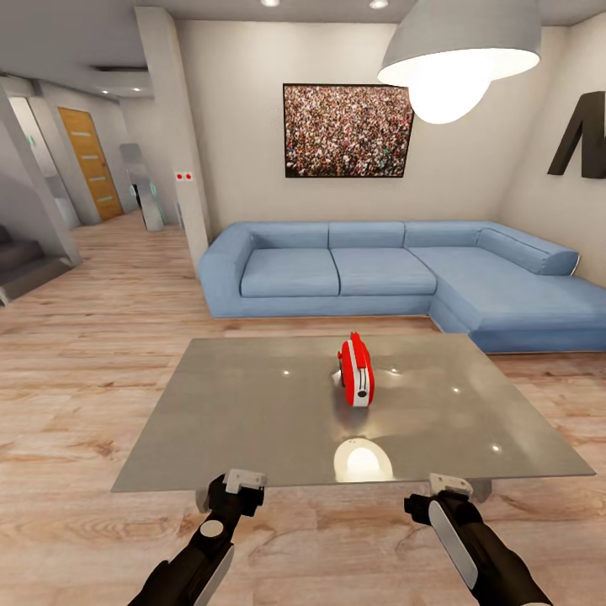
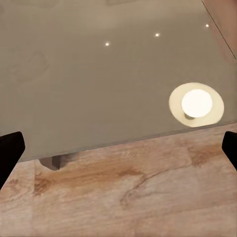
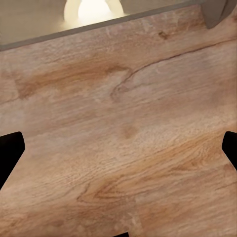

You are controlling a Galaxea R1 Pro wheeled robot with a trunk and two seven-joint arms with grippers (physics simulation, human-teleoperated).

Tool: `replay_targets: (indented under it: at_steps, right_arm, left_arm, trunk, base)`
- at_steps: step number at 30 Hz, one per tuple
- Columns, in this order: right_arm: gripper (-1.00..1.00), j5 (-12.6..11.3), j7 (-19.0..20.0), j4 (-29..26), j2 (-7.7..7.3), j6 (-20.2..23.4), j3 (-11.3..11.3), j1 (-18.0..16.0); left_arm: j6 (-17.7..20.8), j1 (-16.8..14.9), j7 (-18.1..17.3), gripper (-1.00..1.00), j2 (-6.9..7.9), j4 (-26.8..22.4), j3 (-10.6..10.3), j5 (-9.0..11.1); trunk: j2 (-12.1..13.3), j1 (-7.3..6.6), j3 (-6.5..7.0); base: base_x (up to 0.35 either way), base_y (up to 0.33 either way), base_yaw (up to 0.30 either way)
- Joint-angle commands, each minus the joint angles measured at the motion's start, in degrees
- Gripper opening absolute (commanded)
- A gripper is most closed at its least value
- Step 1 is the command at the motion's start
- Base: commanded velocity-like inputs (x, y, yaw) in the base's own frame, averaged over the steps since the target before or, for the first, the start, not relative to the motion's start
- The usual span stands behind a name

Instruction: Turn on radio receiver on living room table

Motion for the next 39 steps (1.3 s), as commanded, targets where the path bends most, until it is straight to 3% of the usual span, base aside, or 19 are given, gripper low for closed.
replay_targets:
  at_steps: [1,13,21,25,30,39]
  right_arm:
    - [1.00,0.00,0.00,0.02,-0.01,0.00,0.00,-0.01]
    - [1.00,1.56,4.63,9.86,-0.32,-6.31,0.00,0.01]
    - [1.00,4.71,8.38,18.92,-0.29,-15.02,0.01,0.01]
    - [1.00,5.26,10.36,23.80,-0.29,-19.93,0.01,0.01]
    - [1.00,5.43,12.09,29.74,-0.19,-25.61,0.07,0.01]
    - [1.00,5.84,14.99,39.57,-0.11,-35.36,0.17,0.01]
  left_arm:
    - [0.00,0.00,0.00,1.00,0.00,0.00,0.00,0.00]
    - [-1.67,0.00,-0.08,1.00,0.00,6.44,0.00,0.00]
    - [-12.15,0.00,-0.14,1.00,0.51,17.67,0.00,0.00]
    - [-14.78,0.00,-0.30,1.00,1.01,23.68,0.00,0.06]
    - [-22.63,0.00,-0.29,1.00,1.21,31.98,0.00,0.08]
    - [-25.16,1.40,-0.44,1.00,1.50,38.93,0.00,0.09]
  trunk:
    - [0.00,0.00,0.00]
    - [0.00,0.00,0.00]
    - [0.00,0.00,0.00]
    - [0.00,0.00,0.00]
    - [0.00,0.00,0.00]
    - [0.00,0.00,0.00]
  base:
    - [0.000,0.000,0.000]
    - [0.000,0.000,0.000]
    - [0.000,0.000,0.000]
    - [0.000,0.000,0.000]
    - [0.000,0.000,0.000]
    - [0.000,0.000,0.000]
